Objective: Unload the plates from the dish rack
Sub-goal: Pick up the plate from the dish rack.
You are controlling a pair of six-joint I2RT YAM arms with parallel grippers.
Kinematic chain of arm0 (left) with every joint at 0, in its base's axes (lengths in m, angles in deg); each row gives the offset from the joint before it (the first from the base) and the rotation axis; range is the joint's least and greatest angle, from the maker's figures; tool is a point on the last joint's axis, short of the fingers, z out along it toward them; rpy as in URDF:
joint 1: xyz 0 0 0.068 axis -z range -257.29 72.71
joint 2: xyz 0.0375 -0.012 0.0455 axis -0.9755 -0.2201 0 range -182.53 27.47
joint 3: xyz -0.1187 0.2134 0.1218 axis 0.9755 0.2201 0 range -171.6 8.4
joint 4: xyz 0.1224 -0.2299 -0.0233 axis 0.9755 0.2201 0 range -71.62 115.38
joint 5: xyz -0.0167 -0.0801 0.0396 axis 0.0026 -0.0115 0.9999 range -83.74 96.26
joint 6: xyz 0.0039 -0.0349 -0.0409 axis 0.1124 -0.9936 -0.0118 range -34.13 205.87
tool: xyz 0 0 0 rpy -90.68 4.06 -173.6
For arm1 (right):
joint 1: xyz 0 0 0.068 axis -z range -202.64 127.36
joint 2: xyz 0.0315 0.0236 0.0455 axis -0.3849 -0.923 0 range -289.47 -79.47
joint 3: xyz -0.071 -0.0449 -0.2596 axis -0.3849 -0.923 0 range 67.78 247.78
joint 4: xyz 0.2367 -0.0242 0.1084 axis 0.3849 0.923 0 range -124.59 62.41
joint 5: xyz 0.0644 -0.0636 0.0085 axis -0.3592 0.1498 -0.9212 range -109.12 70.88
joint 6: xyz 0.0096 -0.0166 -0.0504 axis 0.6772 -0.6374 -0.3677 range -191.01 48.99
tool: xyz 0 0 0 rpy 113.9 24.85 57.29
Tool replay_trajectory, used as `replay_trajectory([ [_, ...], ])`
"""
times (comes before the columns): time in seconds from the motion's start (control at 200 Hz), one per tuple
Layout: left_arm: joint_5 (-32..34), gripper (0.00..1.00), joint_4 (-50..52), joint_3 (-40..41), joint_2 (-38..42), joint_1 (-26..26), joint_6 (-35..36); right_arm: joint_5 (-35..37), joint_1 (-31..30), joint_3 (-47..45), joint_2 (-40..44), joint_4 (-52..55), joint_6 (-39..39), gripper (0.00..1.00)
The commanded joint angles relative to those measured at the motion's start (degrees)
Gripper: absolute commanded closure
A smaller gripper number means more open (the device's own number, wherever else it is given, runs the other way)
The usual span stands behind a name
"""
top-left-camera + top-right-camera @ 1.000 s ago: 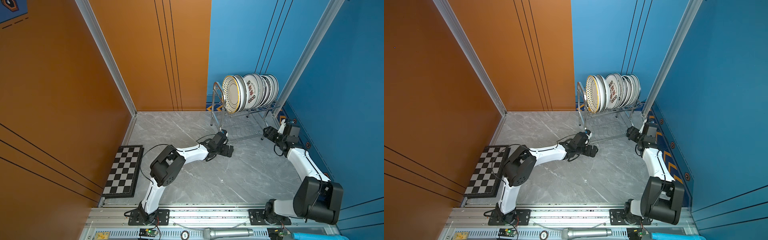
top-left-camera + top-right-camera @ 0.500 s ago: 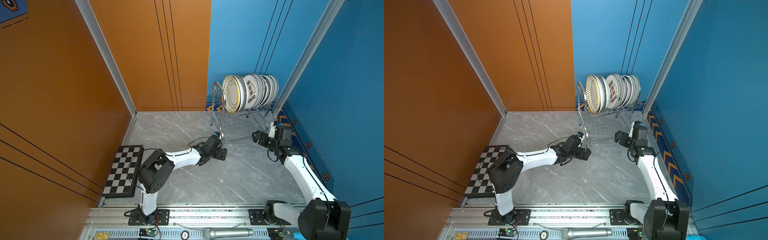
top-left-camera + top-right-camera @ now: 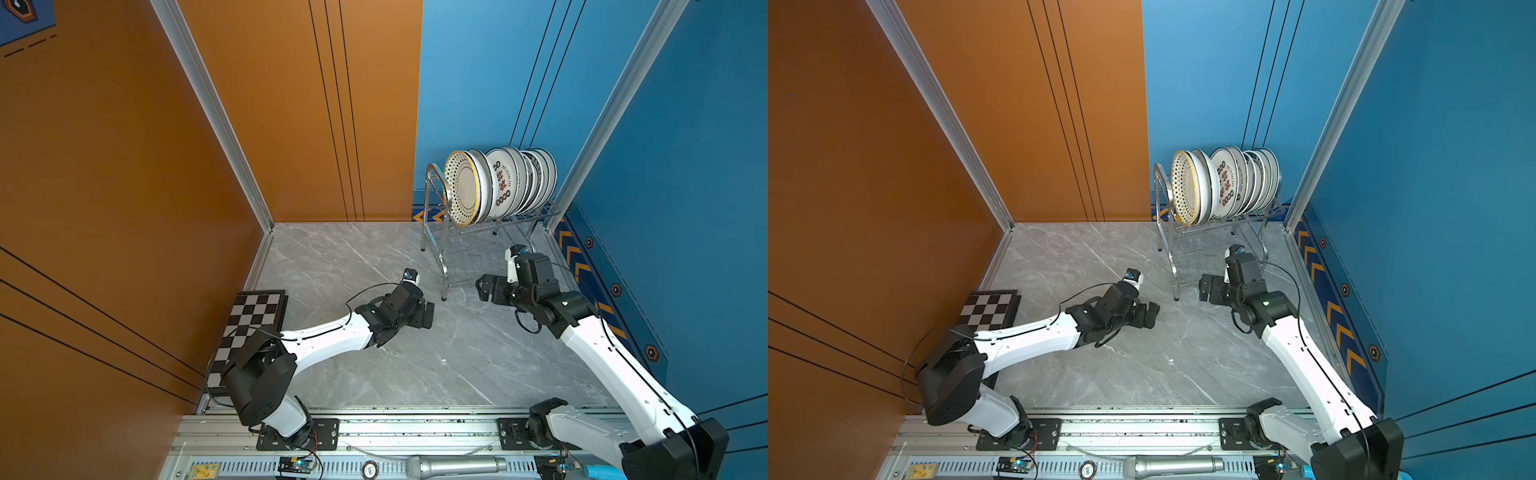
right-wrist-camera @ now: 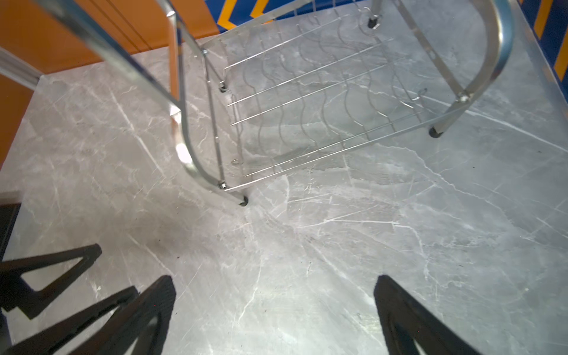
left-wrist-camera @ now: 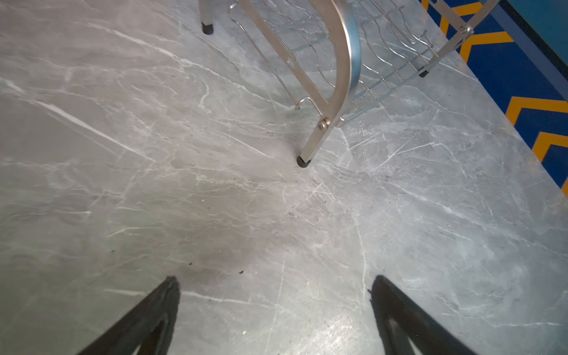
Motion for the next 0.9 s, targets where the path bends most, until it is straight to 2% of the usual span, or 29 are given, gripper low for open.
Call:
replay_trajectory([
  [0.0, 8.6, 0.02, 8.8, 1.1, 4.2, 1.0, -2.9, 5.1, -3.9, 3.0, 2.9, 4.6, -1.9, 0.00],
  [0.09, 11.0, 0.02, 12.7, 1.4, 7.1, 0.7, -3.9, 1.7, -5.8, 5.8, 3.4, 4.8, -1.9, 0.00],
  [0.19, 10.7, 0.02, 13.3, 2.9, 10.1, 0.7, -0.7, 0.7, -8.7, 10.6, 2.7, 5.0, -2.1, 0.00],
  [0.29, 11.7, 0.02, 13.2, 4.6, 12.1, 1.0, 0.5, 5.8, -13.5, 15.8, 0.7, 4.9, -3.8, 0.00],
  [0.38, 12.7, 0.02, 13.3, 5.8, 13.7, 1.0, 0.4, 9.1, -15.2, 19.4, -1.5, 3.6, -4.0, 0.00],
  [0.521, 12.5, 0.02, 14.0, 7.1, 15.9, 0.7, -0.4, 11.0, -15.4, 23.7, -4.5, -0.4, -4.0, 0.00],
  [0.811, 8.9, 0.01, 14.9, 10.3, 21.2, -0.6, -4.1, 7.9, -11.9, 35.6, -16.3, 0.1, 0.3, 0.00],
  [0.896, 8.0, 0.00, 14.9, 11.8, 23.3, -1.4, -4.1, 9.6, -11.4, 37.7, -18.4, 0.0, 0.5, 0.02],
])
